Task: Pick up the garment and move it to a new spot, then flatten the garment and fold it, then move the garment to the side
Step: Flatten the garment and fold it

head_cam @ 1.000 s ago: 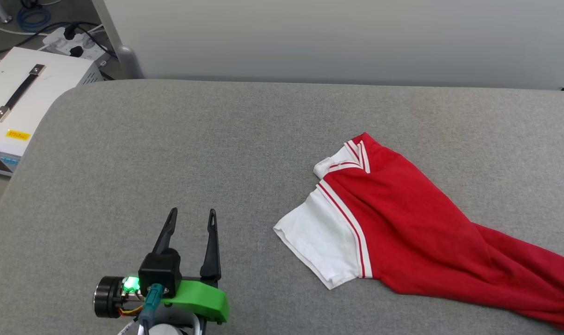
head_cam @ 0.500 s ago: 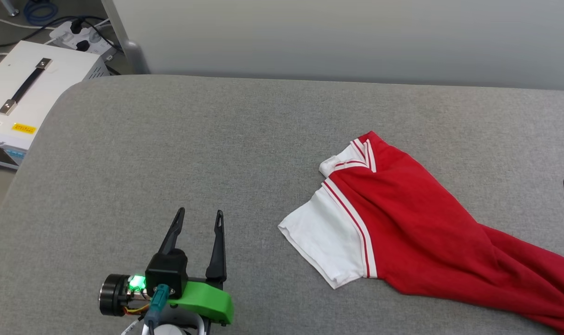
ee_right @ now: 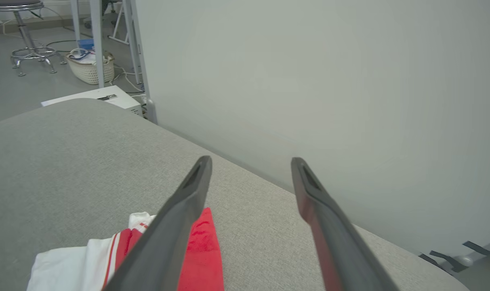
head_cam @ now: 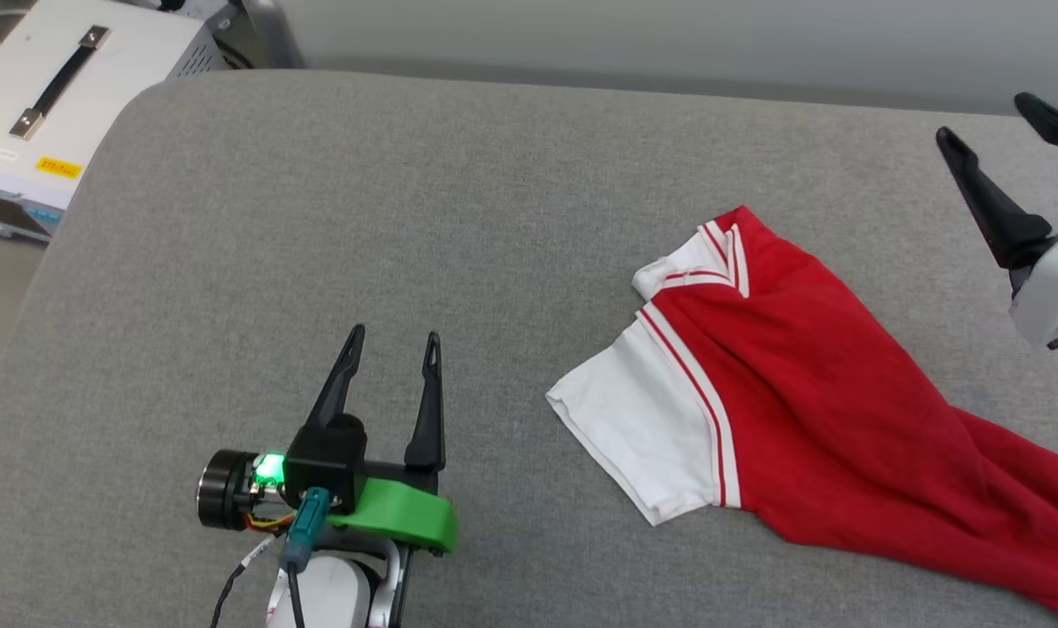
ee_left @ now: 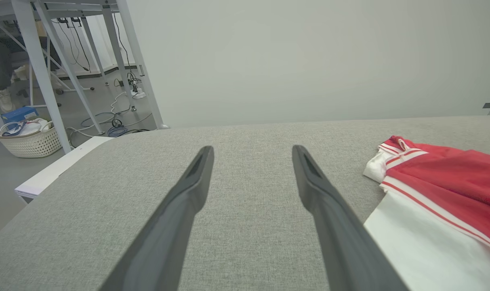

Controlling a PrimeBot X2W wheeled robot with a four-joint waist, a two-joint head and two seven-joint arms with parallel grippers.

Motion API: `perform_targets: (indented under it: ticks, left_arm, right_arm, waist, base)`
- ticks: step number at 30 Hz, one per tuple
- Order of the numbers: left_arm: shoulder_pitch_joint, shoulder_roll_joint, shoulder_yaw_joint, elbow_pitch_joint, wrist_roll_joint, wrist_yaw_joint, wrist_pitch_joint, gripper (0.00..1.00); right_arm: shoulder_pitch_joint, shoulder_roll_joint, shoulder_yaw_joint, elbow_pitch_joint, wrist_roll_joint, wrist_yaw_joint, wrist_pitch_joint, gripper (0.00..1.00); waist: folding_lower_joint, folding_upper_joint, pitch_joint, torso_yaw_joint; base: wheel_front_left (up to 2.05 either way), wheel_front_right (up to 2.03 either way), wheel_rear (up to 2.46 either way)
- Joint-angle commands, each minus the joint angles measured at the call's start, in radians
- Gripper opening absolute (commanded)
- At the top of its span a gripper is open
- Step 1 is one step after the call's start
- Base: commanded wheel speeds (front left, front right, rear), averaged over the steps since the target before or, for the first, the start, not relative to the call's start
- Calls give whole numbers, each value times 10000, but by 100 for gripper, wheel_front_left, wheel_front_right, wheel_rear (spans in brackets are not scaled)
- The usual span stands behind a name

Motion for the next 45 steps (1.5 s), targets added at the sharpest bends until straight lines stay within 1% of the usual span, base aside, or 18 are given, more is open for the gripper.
perform_targets:
  ticks: [1, 4, 6, 10, 12, 14, 19, 24, 29, 30, 31, 34, 38, 42, 45]
  left_arm:
    - [-259, -24, -66, -88, -93, 71, -57, 100]
    - [-560, -24, -228, -228, -217, 157, -57, 100]
    - [-752, -24, -341, -326, -298, 227, -57, 100]
    - [-1087, -24, -590, -511, -465, 384, -57, 100]
    - [-1235, -24, -706, -615, -553, 461, -57, 100]
    - [-1359, -24, -826, -705, -639, 537, -57, 100]
    - [-1597, -24, -1086, -888, -837, 720, -57, 100]
    - [-1706, -24, -1221, -926, -972, 877, -57, 100]
    - [-1687, -24, -1197, -897, -976, 959, -57, 100]
    - [-1674, -24, -1169, -860, -956, 954, -57, 100]
    - [-1671, -24, -1146, -829, -933, 943, -57, 100]
    - [-1659, -24, -1075, -772, -859, 891, -57, 100]
    - [-1535, -24, -1003, -678, -749, 816, -57, 100]
    - [-1242, -24, -875, -586, -638, 742, -57, 100]
    - [-921, -24, -709, -506, -541, 684, -57, 100]
  right_arm:
    - [-484, -253, 488, 235, 375, -7, 529, 100]
    - [-1660, -847, 1729, 927, 1185, -7, 2023, 100]
    - [-2302, -1050, 2418, 1293, 1666, -7, 3041, 100]
    - [-3293, -1254, 3552, 2013, 2220, -7, 4857, 100]
    - [-3713, -1283, 4029, 2257, 2301, -7, 5377, 100]
    - [-4064, -1248, 4408, 2570, 2354, -7, 5685, 100]
    - [-4593, -1147, 5112, 3316, 2384, -7, 5790, 100]
    - [-4383, -1053, 5885, 4088, 2826, -7, 5864, 100]
    - [-4265, -1105, 6587, 4279, 3117, -7, 5600, 100]
    - [-4290, -1106, 6711, 4277, 3186, -7, 5514, 22]
    - [-4327, -1117, 6819, 4272, 3255, -7, 5415, 0]
    - [-4453, -1109, 6866, 4326, 3451, -7, 4902, 0]
    - [-4526, -1186, 6839, 4178, 3516, -7, 3750, 0]
    - [-4373, -1570, 6670, 3835, 3388, -7, 2320, 0]
    - [-3903, -1893, 6219, 3542, 3469, -7, 1340, 0]
  waist:
    - [0, -1, 722, 436]
    - [0, -1, 1172, 676]
    - [0, -1, 1460, 835]
    - [0, -1, 1962, 1150]
    - [0, -1, 2214, 1295]
    - [0, -1, 2434, 1439]
    - [0, -1, 2964, 1777]
    - [0, -1, 3284, 1954]
    - [0, -1, 3260, 1873]
    - [0, -1, 3213, 1823]
    - [0, -1, 3153, 1770]
    - [0, -1, 2932, 1601]
    - [0, -1, 2475, 1371]
    - [0, -1, 1915, 1129]
    - [0, -1, 1446, 903]
  base:
    - [0, 0, 0]
    - [0, 0, 0]
    - [0, 0, 0]
    - [0, 0, 0]
    - [0, 0, 0]
    - [0, 0, 0]
    - [0, 0, 0]
    - [0, 0, 0]
    - [0, 0, 0]
    - [0, 0, 0]
    - [0, 0, 0]
    - [0, 0, 0]
    - [0, 0, 0]
    - [0, 0, 0]
    - [0, 0, 0]
